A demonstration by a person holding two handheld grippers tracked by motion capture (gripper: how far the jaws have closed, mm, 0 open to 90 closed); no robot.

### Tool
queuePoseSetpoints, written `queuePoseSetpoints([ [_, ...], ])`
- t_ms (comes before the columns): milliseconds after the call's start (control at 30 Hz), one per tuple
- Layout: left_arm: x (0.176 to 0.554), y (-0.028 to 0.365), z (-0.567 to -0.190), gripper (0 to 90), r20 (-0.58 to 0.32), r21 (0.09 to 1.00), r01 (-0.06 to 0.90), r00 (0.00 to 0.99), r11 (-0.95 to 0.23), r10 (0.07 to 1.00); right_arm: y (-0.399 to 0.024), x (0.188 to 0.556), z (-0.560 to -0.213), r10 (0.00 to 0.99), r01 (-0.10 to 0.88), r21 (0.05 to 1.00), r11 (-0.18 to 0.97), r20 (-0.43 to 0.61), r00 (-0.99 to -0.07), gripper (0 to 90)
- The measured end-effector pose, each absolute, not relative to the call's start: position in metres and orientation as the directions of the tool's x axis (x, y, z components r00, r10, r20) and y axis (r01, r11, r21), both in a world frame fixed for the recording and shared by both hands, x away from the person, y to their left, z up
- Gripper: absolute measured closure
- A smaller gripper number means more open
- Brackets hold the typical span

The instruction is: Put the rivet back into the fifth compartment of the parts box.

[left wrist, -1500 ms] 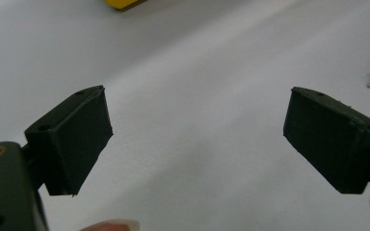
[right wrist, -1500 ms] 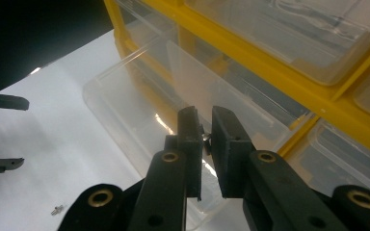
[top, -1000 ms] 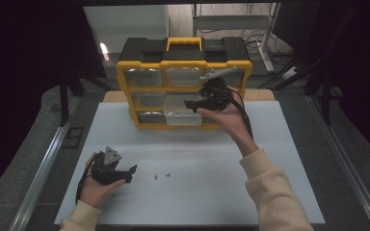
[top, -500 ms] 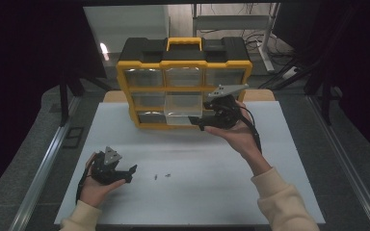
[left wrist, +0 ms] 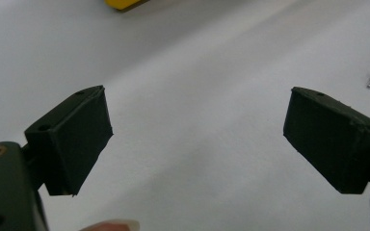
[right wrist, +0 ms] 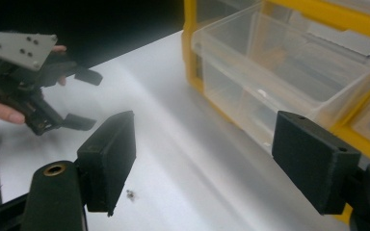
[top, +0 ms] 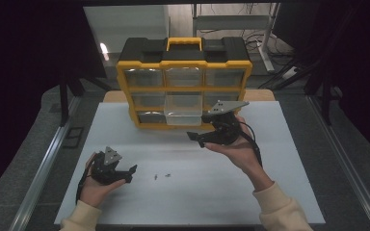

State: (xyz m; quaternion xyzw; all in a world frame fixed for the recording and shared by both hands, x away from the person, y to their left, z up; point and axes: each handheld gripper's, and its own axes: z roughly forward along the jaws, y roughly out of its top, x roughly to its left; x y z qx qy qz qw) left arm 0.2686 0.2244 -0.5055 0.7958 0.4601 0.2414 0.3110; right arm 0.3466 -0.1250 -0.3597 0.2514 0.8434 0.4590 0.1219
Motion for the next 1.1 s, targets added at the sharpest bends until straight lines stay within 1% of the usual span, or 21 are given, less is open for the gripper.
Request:
queuePoseSetpoints([
  [467,0.269,0.224,-0.506,10.2,0.100,0.715,0.583,0.461,-0.386,0.882,-0.123,0.332,-0.380,0.511,0.316,0.827,0.465,0.041,-0.859,24.1],
  [1100,0.268,0.224,-0.505,10.1,0.098,0.721,0.578,0.461,-0.383,0.882,-0.116,0.326,-0.404,0.491,0.336,0.803,0.493,0.062,-0.869,24.2],
])
